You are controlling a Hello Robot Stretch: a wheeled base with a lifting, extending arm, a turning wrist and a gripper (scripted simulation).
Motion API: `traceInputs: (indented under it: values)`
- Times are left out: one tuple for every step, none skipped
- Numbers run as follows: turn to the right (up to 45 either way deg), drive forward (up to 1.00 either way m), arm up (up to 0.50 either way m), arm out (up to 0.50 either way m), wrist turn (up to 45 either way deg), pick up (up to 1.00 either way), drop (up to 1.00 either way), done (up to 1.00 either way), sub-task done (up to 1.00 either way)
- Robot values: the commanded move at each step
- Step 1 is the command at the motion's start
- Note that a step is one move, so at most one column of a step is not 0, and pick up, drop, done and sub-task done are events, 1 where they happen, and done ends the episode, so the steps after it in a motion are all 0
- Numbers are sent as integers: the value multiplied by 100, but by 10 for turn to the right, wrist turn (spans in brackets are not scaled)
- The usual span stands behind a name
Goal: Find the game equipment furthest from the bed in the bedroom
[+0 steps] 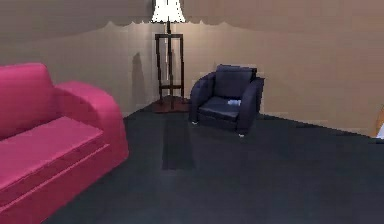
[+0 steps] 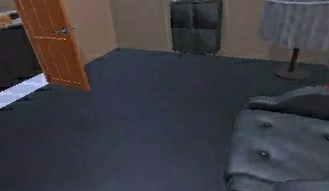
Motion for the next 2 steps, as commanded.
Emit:
traceInputs:
  values:
    - [0,35,0,0,0,0,0,0,0]
    - [450,0,0,0,0,0,0,0,0]
